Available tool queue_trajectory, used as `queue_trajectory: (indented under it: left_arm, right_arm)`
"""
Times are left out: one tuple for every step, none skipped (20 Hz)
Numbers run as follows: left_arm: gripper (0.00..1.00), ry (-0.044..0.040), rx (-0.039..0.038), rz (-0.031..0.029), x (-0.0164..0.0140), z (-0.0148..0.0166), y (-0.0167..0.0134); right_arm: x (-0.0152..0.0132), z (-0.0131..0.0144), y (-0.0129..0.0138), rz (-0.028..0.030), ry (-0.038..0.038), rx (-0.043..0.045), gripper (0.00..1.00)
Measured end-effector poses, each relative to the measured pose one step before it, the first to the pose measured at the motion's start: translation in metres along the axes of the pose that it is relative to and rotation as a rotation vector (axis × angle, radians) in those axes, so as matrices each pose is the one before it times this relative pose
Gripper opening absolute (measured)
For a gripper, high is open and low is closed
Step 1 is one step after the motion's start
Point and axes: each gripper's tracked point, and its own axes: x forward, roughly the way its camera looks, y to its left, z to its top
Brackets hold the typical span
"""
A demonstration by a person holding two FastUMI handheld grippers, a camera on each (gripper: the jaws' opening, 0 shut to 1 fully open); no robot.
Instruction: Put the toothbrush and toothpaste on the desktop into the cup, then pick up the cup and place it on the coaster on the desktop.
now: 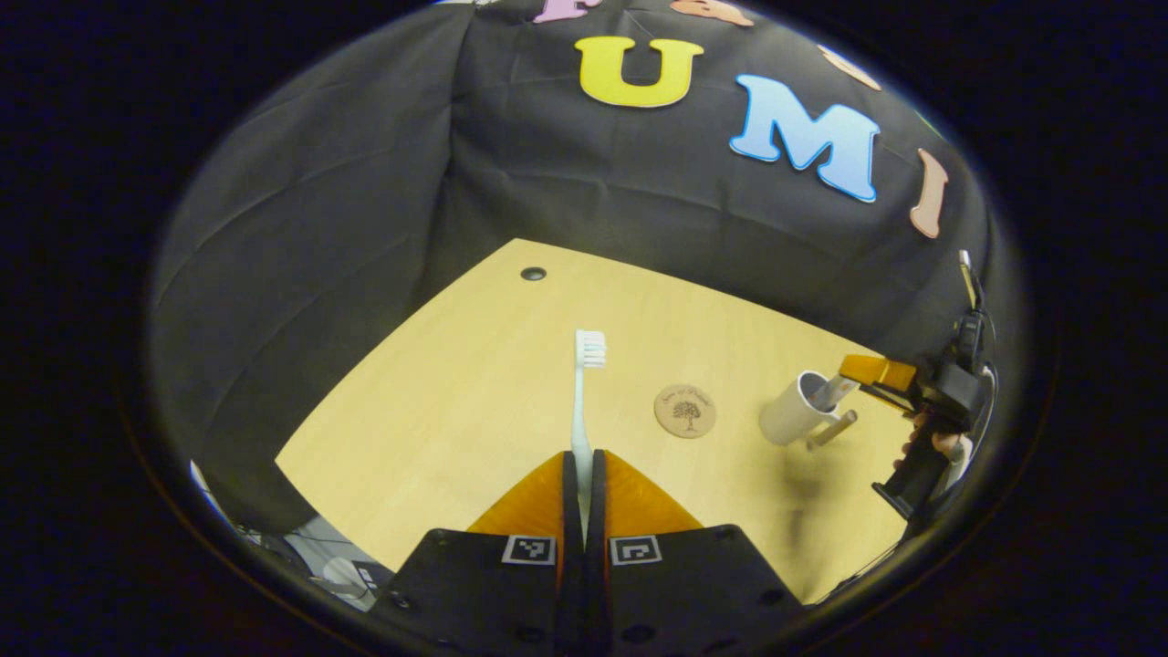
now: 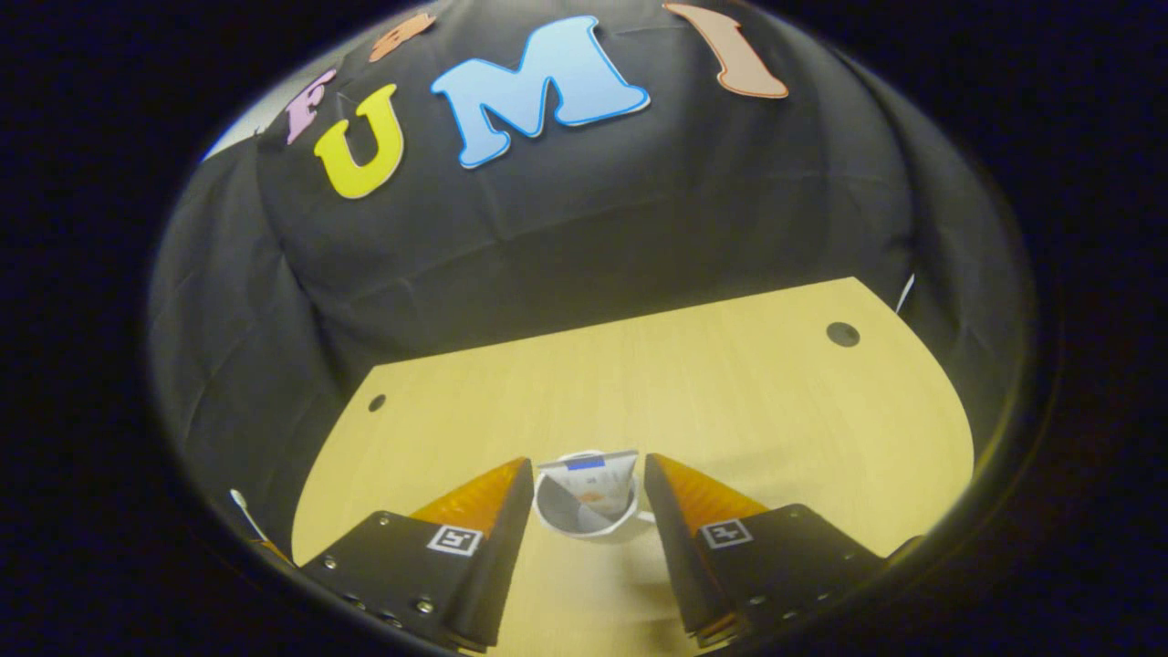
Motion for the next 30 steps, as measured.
queue_trajectory:
  left_arm:
    - [0.08, -0.00701, 0.00225, -0.01645, 0.00216, 0.00284, -0.00542]
    - [0.08, -0.01101, 0.00559, -0.02035, 0.00384, 0.00308, -0.00493]
    - [0.08, -0.01389, 0.00464, -0.02397, 0.00327, 0.00448, -0.00581]
    - [0.08, -0.01479, 0.00298, -0.03025, 0.00308, 0.00580, -0.00786]
    - [0.08, -0.01582, 0.00257, -0.03849, 0.00351, 0.00679, -0.00880]
    - [0.07, -0.01668, 0.00540, -0.03845, 0.00520, 0.00600, -0.00725]
    - [0.07, -0.01556, 0.00929, -0.04194, 0.00640, 0.00658, -0.00803]
    - [0.07, -0.01721, 0.01051, -0.04942, 0.00625, 0.00649, -0.01055]
    - [0.07, -0.01576, 0.01575, -0.04438, 0.00608, 0.00654, -0.00848]
    - [0.08, -0.01502, 0.01960, -0.03870, 0.00821, 0.00687, -0.00650]
    - [0.08, -0.01413, 0.02143, -0.03807, 0.00740, 0.00774, -0.00785]
    - [0.07, -0.01139, 0.02176, -0.03620, 0.00851, 0.00700, -0.00839]
    - [0.08, -0.01474, 0.01700, -0.04157, 0.00829, 0.00886, -0.00880]
    - [0.07, -0.01238, 0.01402, -0.04848, 0.00829, 0.00902, -0.01308]
    - [0.07, -0.01415, 0.01579, -0.04389, 0.01114, 0.00926, -0.01118]
    - [0.07, -0.02889, 0.01555, -0.04362, 0.01567, 0.01138, -0.01028]
    - [0.07, -0.00494, 0.01819, -0.04250, 0.01358, 0.00726, -0.01184]
    - [0.07, 0.00003, 0.01449, -0.03884, 0.01638, 0.00336, -0.00976]
    - [0.07, 0.00358, 0.01238, -0.03730, 0.01703, 0.00144, -0.01034]
    - [0.07, 0.00613, 0.01291, -0.03480, 0.01894, -0.00134, -0.00896]
    - [0.06, 0.01066, 0.00934, -0.03081, 0.01776, -0.00293, -0.00736]
    - [0.07, 0.01747, 0.00963, -0.02696, 0.01634, -0.00556, -0.00681]
    - [0.07, 0.02278, 0.01197, -0.02223, 0.01454, -0.00752, -0.00625]
    - [0.07, 0.01804, 0.00826, -0.01955, 0.01262, -0.00572, -0.00480]
    - [0.07, 0.00938, 0.00417, -0.01817, 0.01150, -0.00371, -0.00370]
    - [0.07, 0.00553, 0.00323, -0.00825, 0.01293, -0.00121, -0.00282]
    - [0.07, 0.00290, -0.00248, -0.00615, 0.01080, -0.00135, -0.00149]
    - [0.07, 0.00793, -0.00477, -0.00322, 0.01012, -0.00214, -0.00049]
    - [0.07, 0.00158, -0.00630, 0.00455, 0.00613, -0.00105, 0.00165]
    - [0.07, -0.00359, -0.01526, -0.00179, 0.00555, 0.00065, 0.00069]
  right_arm:
    - [-0.00773, 0.01043, 0.00028, 0.00128, -0.02441, 0.01255, 0.74]
    - [-0.00797, 0.01088, 0.00041, 0.00331, -0.02880, 0.01384, 0.74]
    - [-0.00813, 0.00990, -0.00179, -0.00460, -0.02232, 0.01014, 0.74]
    - [-0.00829, 0.00682, -0.00421, -0.01046, -0.02015, 0.00564, 0.74]
    - [-0.00818, 0.00540, -0.00561, -0.01328, -0.01550, -0.00077, 0.74]
    - [-0.00889, 0.00328, -0.00565, -0.01317, -0.01097, -0.00369, 0.74]
    - [-0.00939, 0.00109, -0.00621, -0.01160, -0.00478, -0.00384, 0.74]
    - [-0.01066, -0.00164, -0.00555, -0.00744, -0.00316, -0.00064, 0.74]
    - [-0.01031, -0.00196, -0.00594, -0.00807, -0.00215, 0.00182, 0.74]
    - [-0.01060, -0.00473, -0.00618, -0.01215, -0.00020, 0.00553, 0.74]
    - [-0.01111, -0.00439, -0.00576, -0.00948, -0.00011, 0.01111, 0.74]
    - [-0.01090, -0.00600, -0.00735, -0.01483, 0.00135, 0.01455, 0.74]
    - [-0.01095, -0.00640, -0.00754, -0.01609, 0.00232, 0.01987, 0.74]
    - [-0.01019, -0.00664, -0.00807, -0.01849, 0.00204, 0.02277, 0.74]
    - [-0.01006, -0.00610, -0.00885, -0.02185, 0.00209, 0.02587, 0.74]
    - [-0.01111, -0.00586, -0.00850, -0.02206, 0.00163, 0.02737, 0.74]
    - [-0.01029, -0.00492, -0.00871, -0.02227, 0.00165, 0.02782, 0.74]
    - [-0.01155, -0.00930, -0.00691, -0.02186, -0.00065, 0.02525, 0.74]
    - [-0.01104, -0.00328, -0.00958, -0.02432, -0.00342, 0.01921, 0.74]
    - [-0.01078, -0.00254, -0.01060, -0.02597, -0.00601, 0.01383, 0.74]
    - [-0.01067, -0.00137, -0.01074, -0.02468, -0.00410, 0.00920, 0.74]
    - [-0.00895, -0.00399, -0.01021, -0.02274, 0.00139, 0.00610, 0.74]
    - [-0.00901, -0.00133, -0.01058, -0.02271, 0.00191, 0.00691, 0.74]
    - [-0.00968, -0.00521, -0.01240, -0.02562, 0.00011, 0.01184, 0.74]
    - [-0.00781, -0.00214, -0.01166, -0.02682, -0.00353, 0.01715, 0.74]
    - [-0.00594, -0.00143, -0.01358, -0.02722, -0.00079, 0.01692, 0.74]
    - [-0.00725, -0.00098, -0.01292, -0.02823, -0.00004, 0.01617, 0.73]
    - [-0.00264, -0.00172, -0.01060, -0.02793, -0.00058, 0.01396, 0.74]
    - [-0.00477, -0.00046, -0.01207, -0.02944, -0.00101, 0.01253, 0.74]
    - [-0.00338, -0.00114, -0.01097, -0.02631, 0.00050, 0.01244, 0.73]
